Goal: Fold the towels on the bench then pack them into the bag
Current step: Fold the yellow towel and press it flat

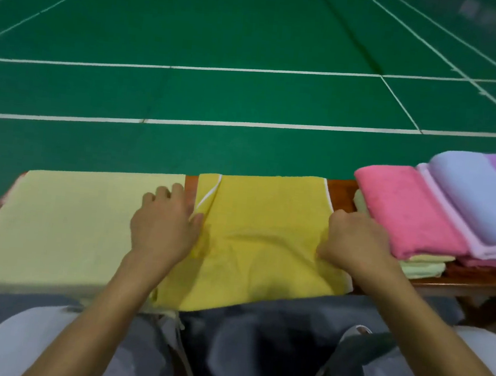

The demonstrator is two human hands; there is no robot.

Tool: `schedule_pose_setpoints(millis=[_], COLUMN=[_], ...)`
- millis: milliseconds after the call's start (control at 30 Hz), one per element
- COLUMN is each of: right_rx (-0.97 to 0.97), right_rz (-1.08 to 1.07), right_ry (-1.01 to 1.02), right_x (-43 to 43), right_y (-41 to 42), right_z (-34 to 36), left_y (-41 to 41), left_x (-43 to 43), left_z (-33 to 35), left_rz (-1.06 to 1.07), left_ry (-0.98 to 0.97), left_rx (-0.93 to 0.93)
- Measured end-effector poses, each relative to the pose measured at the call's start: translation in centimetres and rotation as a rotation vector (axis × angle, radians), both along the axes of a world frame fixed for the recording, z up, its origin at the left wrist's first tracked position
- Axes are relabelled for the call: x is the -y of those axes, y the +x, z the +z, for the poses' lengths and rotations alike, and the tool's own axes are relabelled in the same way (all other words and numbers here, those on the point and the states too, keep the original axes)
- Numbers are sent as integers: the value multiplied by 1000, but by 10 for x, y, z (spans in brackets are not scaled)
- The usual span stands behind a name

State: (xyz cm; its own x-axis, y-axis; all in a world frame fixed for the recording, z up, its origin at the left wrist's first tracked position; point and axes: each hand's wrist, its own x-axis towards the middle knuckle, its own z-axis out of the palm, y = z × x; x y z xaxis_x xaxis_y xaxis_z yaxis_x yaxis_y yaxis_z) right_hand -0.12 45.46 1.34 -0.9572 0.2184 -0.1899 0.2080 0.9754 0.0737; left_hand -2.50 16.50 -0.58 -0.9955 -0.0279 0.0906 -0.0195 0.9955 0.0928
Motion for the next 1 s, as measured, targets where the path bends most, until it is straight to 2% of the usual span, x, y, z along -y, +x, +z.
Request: schedule_pose_setpoints(millis=[33, 67, 100, 167, 233, 300, 433, 533, 633, 700, 767, 833, 900, 1000], right_rx=[-88, -181, -239, -151, -54, -61, -133, -183, -204, -298, -426, -457, -390, -310], right_rz=[45, 108, 182, 378, 496, 475, 314, 157, 98, 14, -75, -149, -203, -209], right_ry=[32, 19, -53, -232, -256, -246, -257, -249, -253, -264, -219, -233, -314, -368], right_x=[7, 14, 22, 33, 37, 26, 5, -9, -10, -5, 0, 0, -3, -11], right_y=[-4, -9, -13, -19, -18, -18, -16, -14, -13, -12, -11, -12, -17, -25], right_z=[-2, -10, -22, -49, -73, -86, -92, -93, -92, -89, -82, -73, -65, -65], left_y=[-1, -3, -7, -10, -9, -10, -14, -11, -11, -12, -11, -9, -8, -12], left_x=[-14, -28, -40, -55, -55, -46, -22, -20, -20, -14, -7, -1, 2, 9], left_z=[-8, -17, -27, -52, -68, -76, -75, -73, -63, -55, -50, -43, -37, -34], left_rz=[-153, -311, -446, -542, -469, -381, -211, -207, -206, -193, -87, 120, 269, 296], left_ry=[46, 93, 108, 60, 81, 118, 187, 221, 455, 609, 526, 386, 329, 391], left_rx=[-108, -115, -47, 134, 205, 184, 154, 153, 89, -32, -183, -215, -72, 49])
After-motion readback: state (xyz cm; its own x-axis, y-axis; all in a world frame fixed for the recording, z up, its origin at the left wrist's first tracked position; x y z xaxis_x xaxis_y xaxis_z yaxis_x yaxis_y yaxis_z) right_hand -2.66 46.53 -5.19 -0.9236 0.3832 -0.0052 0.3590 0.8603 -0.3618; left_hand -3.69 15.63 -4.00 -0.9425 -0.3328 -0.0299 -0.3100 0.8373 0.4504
